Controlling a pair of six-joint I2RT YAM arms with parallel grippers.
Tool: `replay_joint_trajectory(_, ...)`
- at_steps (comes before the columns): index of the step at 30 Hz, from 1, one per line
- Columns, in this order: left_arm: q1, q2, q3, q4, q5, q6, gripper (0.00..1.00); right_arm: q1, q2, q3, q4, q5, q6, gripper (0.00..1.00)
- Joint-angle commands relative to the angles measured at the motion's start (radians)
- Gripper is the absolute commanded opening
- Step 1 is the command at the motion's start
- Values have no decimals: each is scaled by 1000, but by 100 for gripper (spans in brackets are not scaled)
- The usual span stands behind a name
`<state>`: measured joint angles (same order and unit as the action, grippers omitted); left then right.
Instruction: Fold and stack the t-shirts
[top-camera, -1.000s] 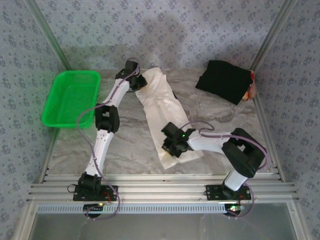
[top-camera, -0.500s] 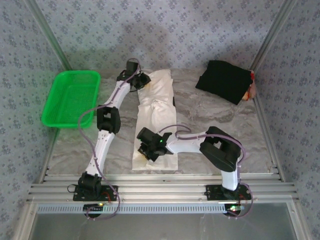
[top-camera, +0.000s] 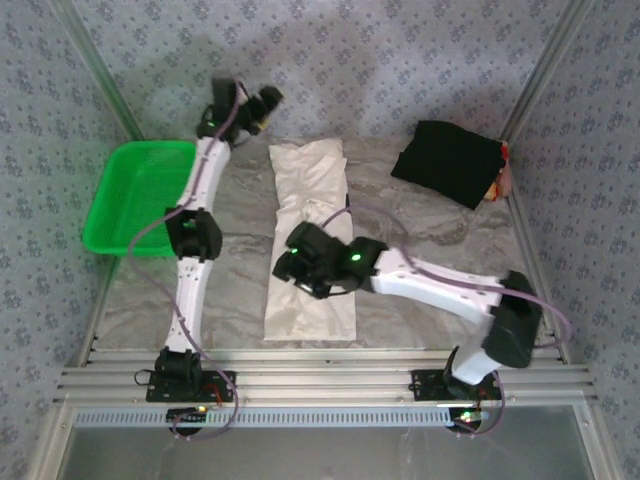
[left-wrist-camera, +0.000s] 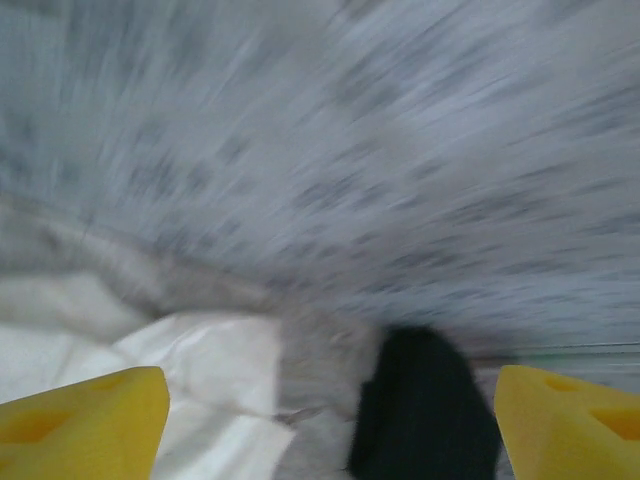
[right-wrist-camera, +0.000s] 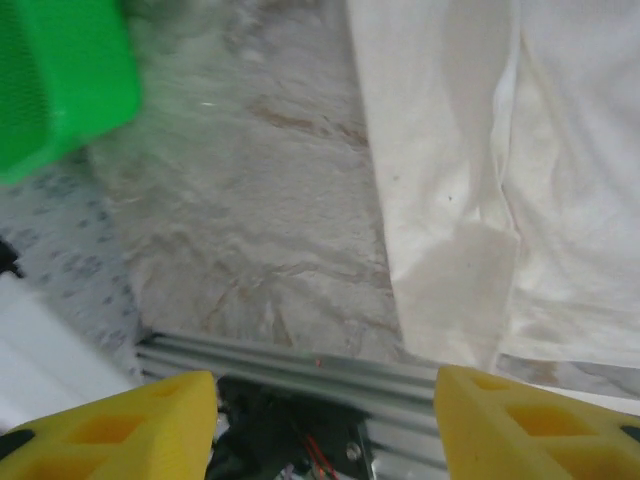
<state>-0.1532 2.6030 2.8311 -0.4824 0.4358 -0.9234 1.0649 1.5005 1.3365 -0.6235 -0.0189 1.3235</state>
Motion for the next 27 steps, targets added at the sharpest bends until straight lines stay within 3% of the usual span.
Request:
replay_joint_trajectory(1,24,-283,72,-178,34,196,86,-106,-121,8,-249,43,-282,68)
replay_joint_trajectory(5,24,-401,-15,-453,14,376,86,-272,-197,-26,-224,-57,-479,81)
replay_joint_trajectory(7,18,-446,-97,-516,-5,434,85,-325,-203,-30,-186,-92,-594,93)
replay_joint_trajectory(9,8,-493,-206,-527,-25,474,84,-371,-180,-25,-180,-104,-682,97)
replay_joint_trajectory(12,-13,-580,-419,-478,-22,495,82,-456,-103,-3,-160,-148,-784,97)
replay_joint_trajectory(16,-39,-772,-821,-292,-17,457,81,-540,64,94,-110,-195,-874,95)
replay_joint_trajectory(23,-49,-1059,-1405,-134,30,340,78,-598,359,317,-140,-256,-896,88)
replay_joint_trajectory(27,-51,-1273,-1693,-157,54,287,78,-577,339,240,-90,-331,-855,88)
